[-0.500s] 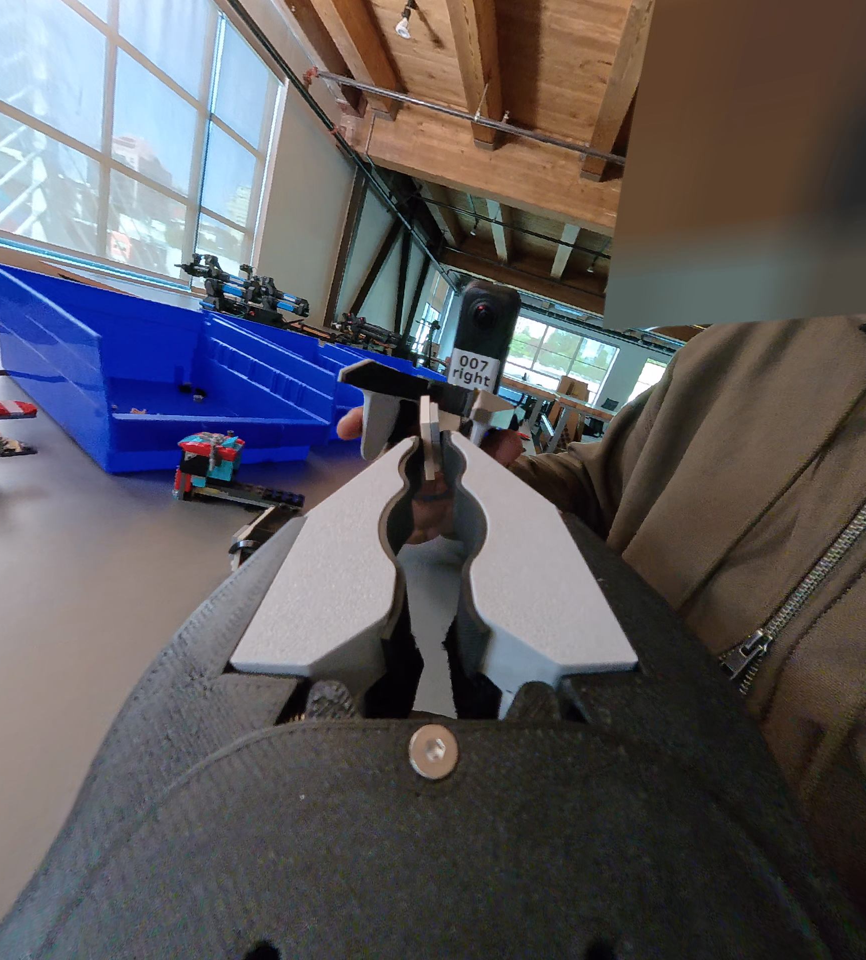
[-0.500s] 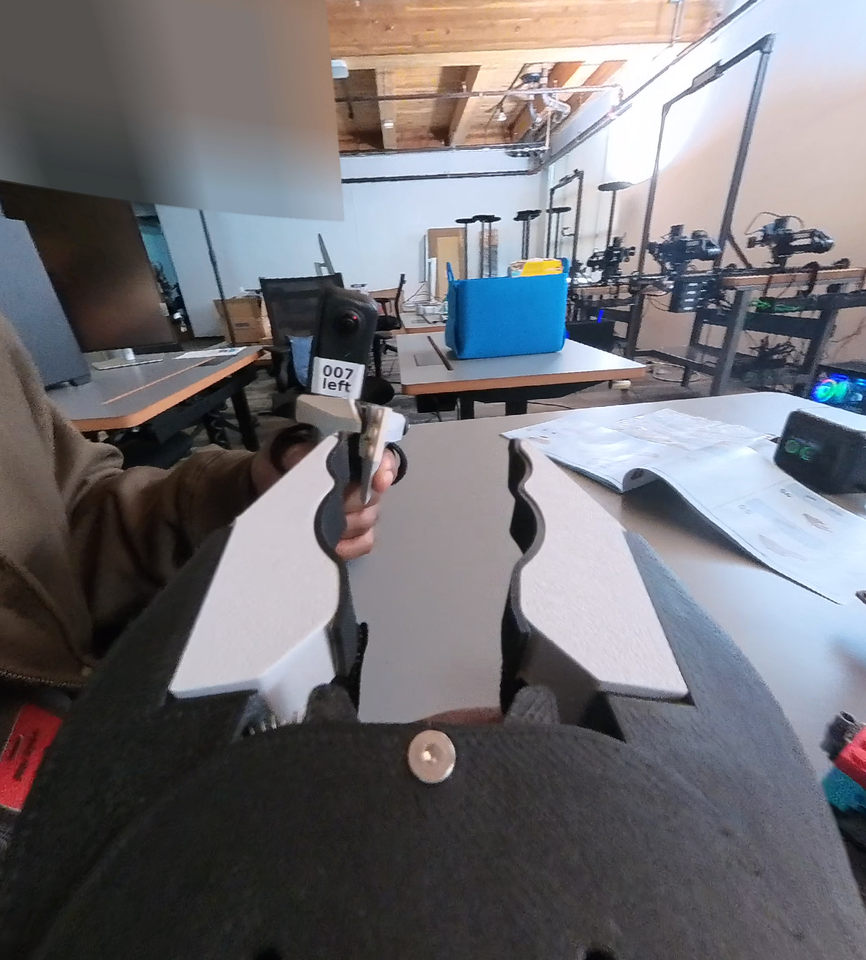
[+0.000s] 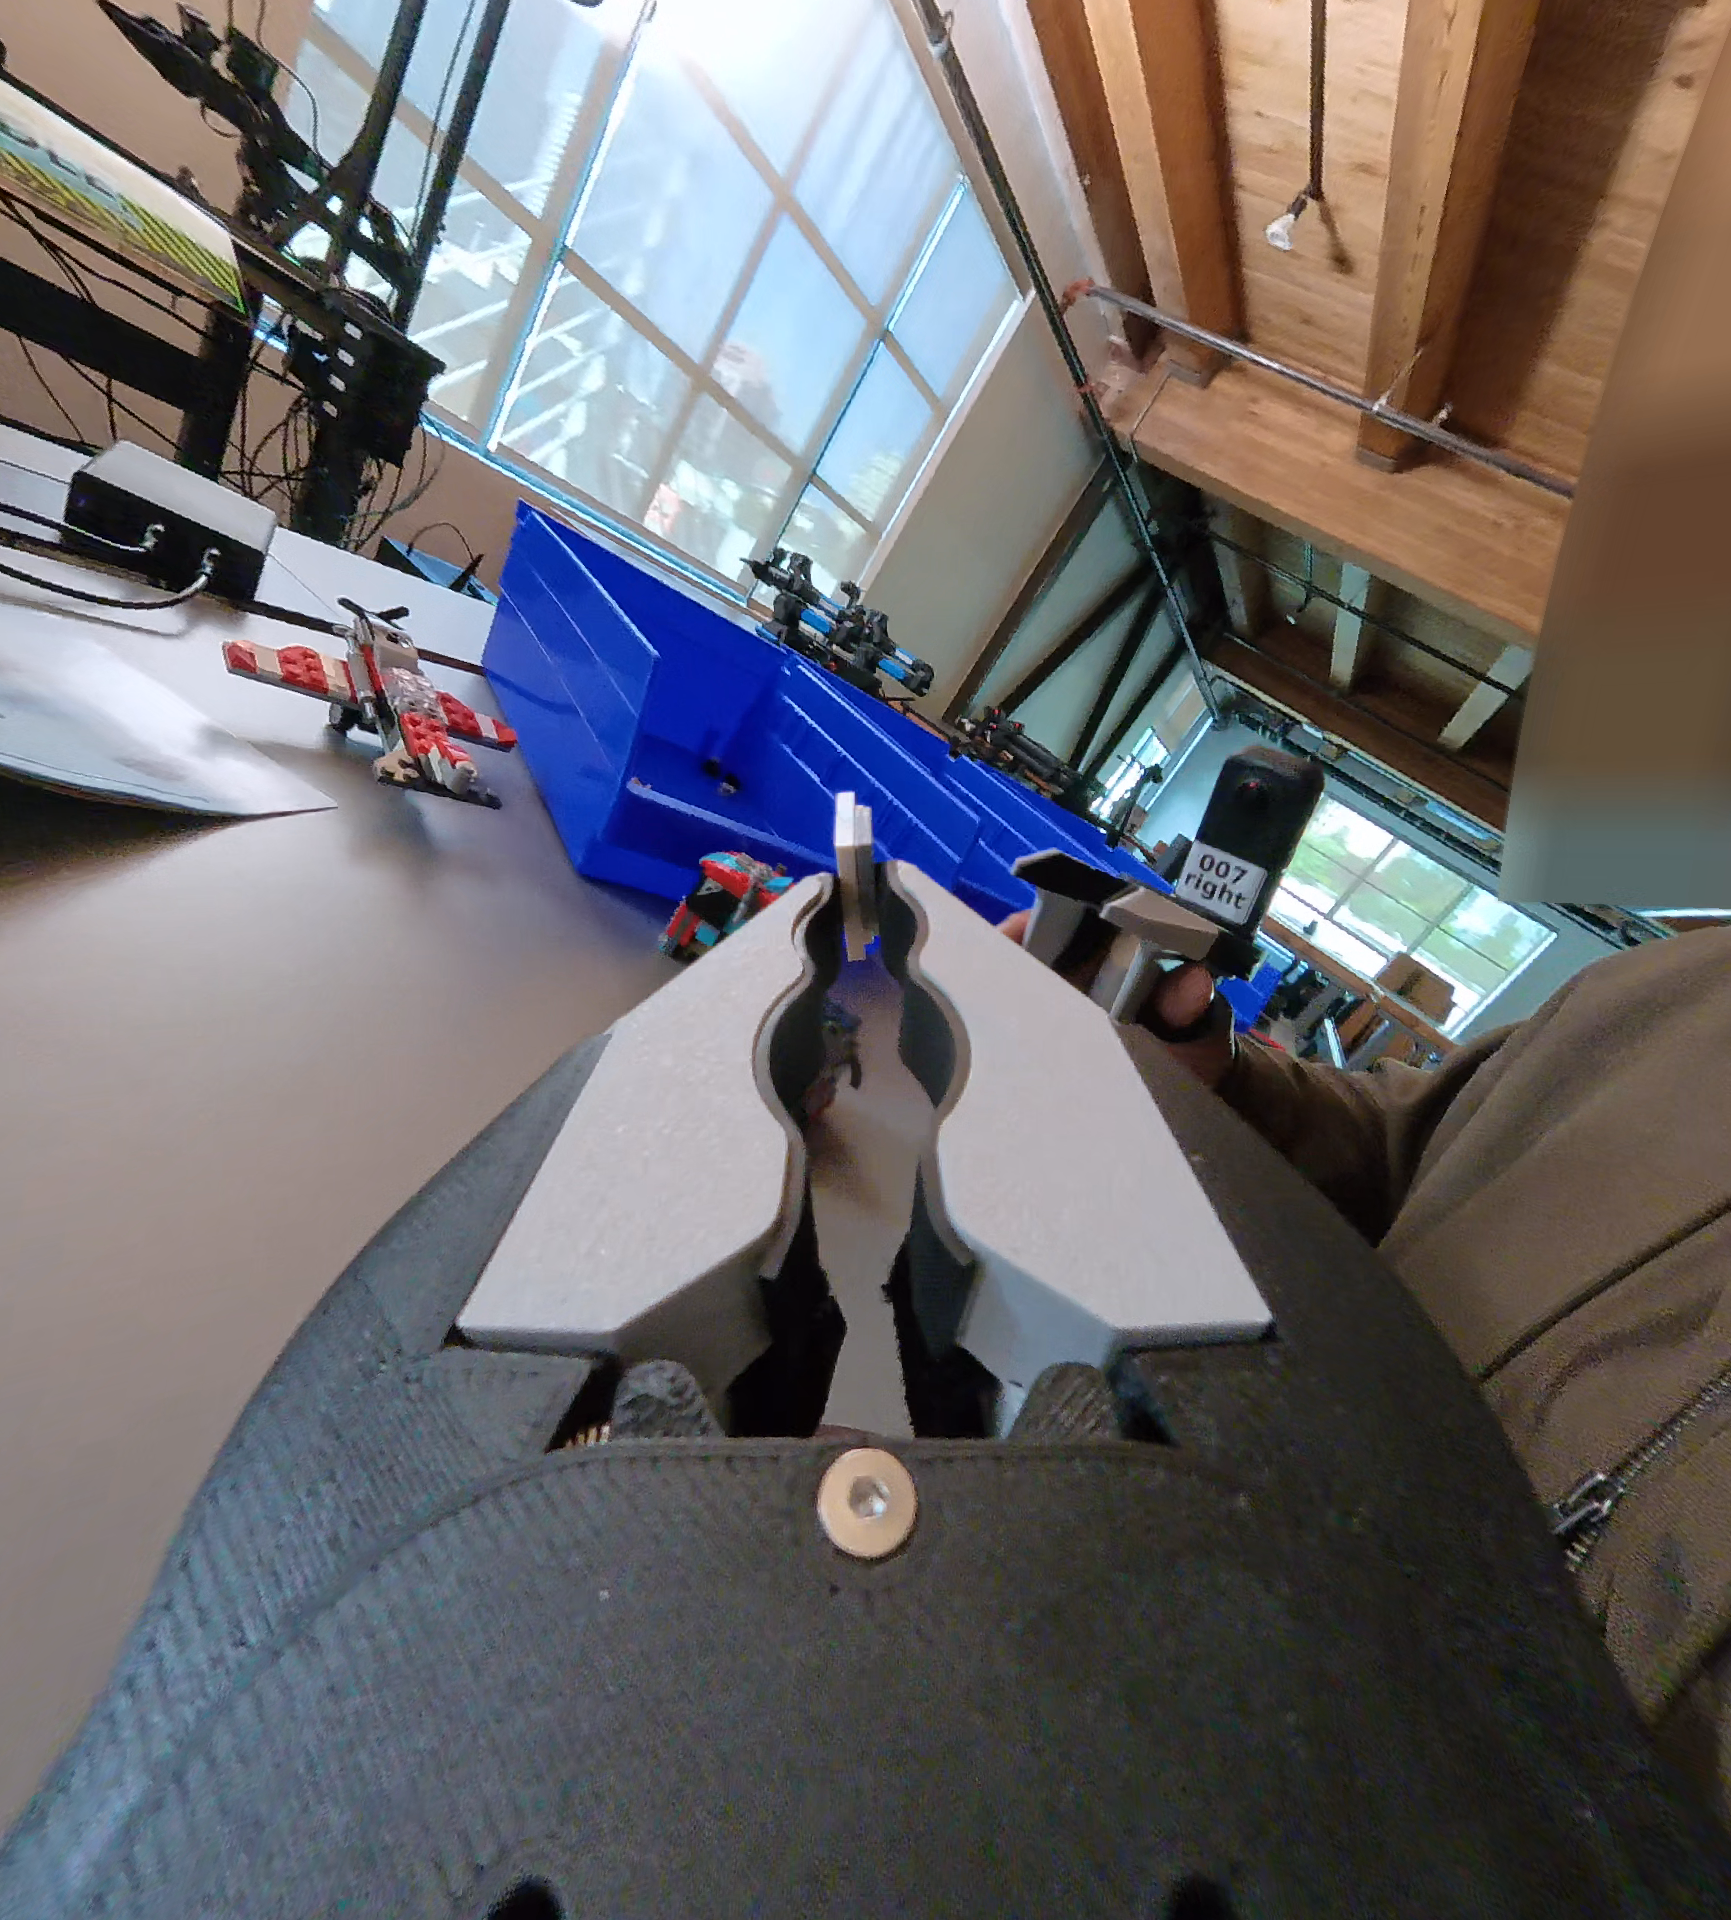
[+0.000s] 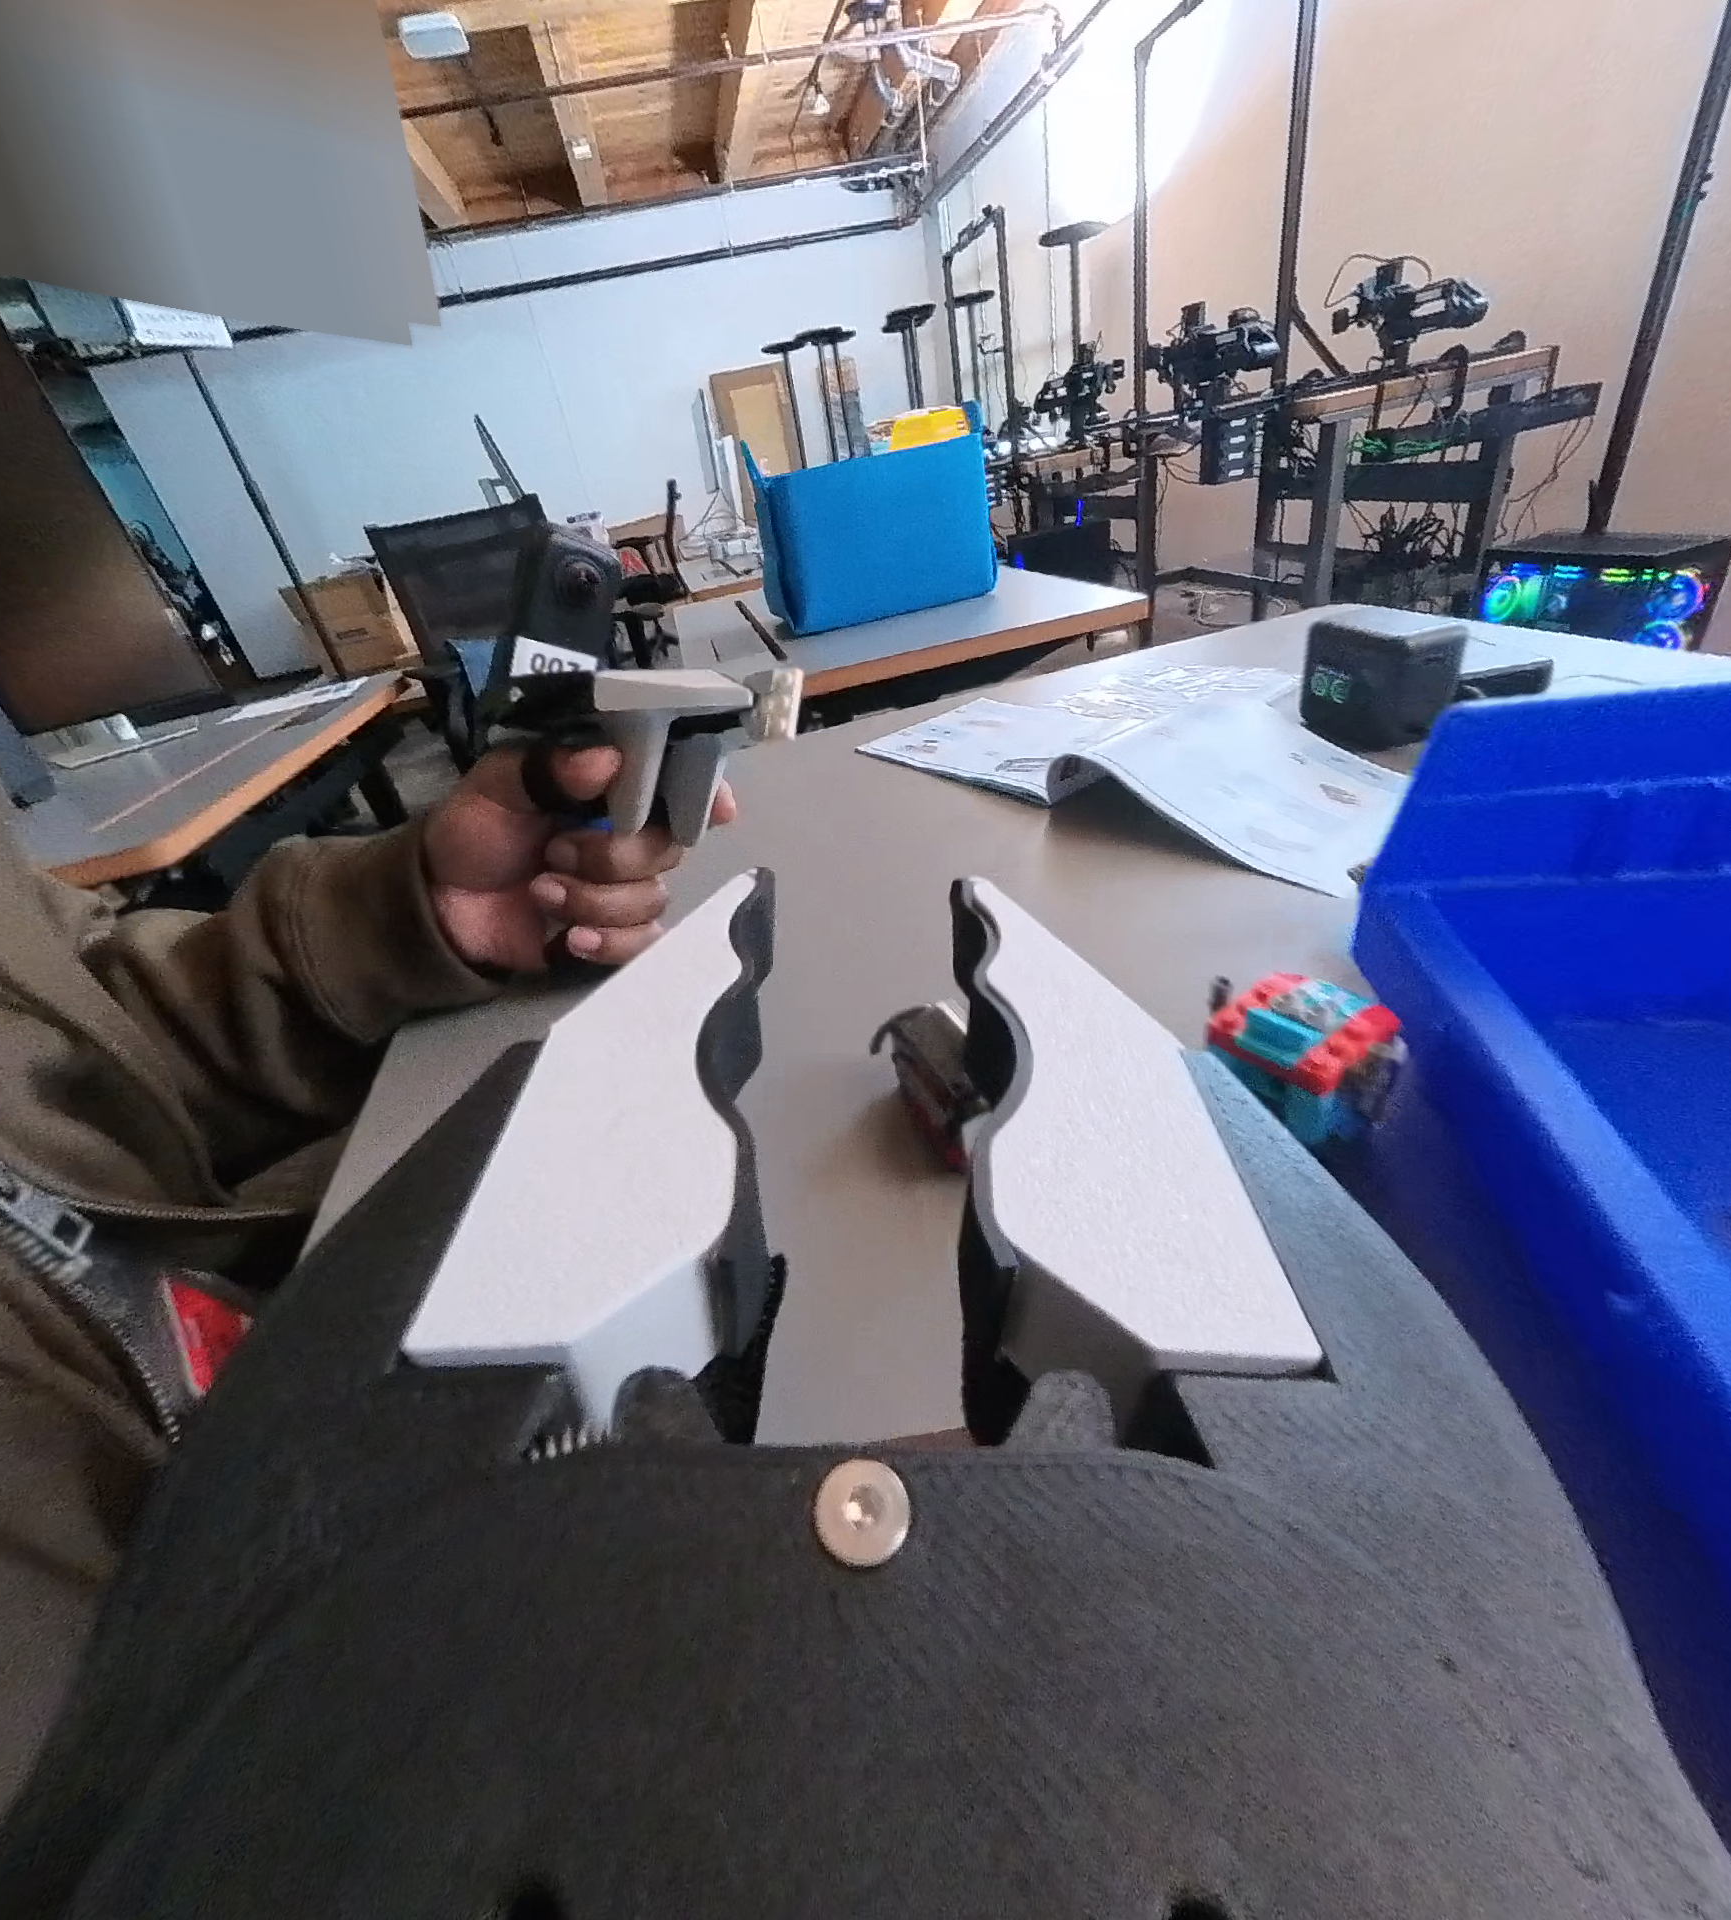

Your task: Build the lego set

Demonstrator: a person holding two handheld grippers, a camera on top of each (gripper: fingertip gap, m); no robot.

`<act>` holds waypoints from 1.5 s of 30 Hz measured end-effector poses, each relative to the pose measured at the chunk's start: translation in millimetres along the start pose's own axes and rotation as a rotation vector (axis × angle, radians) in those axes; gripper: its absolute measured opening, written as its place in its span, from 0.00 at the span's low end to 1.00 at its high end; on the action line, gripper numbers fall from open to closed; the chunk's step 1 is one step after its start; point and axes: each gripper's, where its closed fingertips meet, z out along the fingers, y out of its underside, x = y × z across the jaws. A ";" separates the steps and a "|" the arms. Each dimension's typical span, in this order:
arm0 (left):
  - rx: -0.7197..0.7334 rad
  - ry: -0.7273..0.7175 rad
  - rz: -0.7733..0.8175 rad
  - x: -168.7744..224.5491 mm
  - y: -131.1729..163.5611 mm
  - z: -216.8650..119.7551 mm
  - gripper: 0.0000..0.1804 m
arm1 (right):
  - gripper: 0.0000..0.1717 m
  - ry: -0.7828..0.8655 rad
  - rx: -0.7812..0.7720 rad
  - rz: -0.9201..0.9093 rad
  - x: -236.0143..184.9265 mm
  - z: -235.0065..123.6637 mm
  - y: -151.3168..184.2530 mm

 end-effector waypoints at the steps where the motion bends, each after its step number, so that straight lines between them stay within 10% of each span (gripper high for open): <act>1: 0.012 -0.004 -0.005 -0.9 -1.0 1.7 0.04 | 0.20 -0.003 0.004 0.009 3.6 -9.4 -0.6; 19: -0.074 -0.254 -0.056 -44.3 12.1 16.4 0.04 | 0.16 -0.070 0.053 0.138 23.9 -140.2 -9.4; 45: -0.220 -0.261 -0.133 -52.1 34.1 27.1 0.04 | 0.16 -0.049 -0.033 0.214 24.6 -133.0 5.3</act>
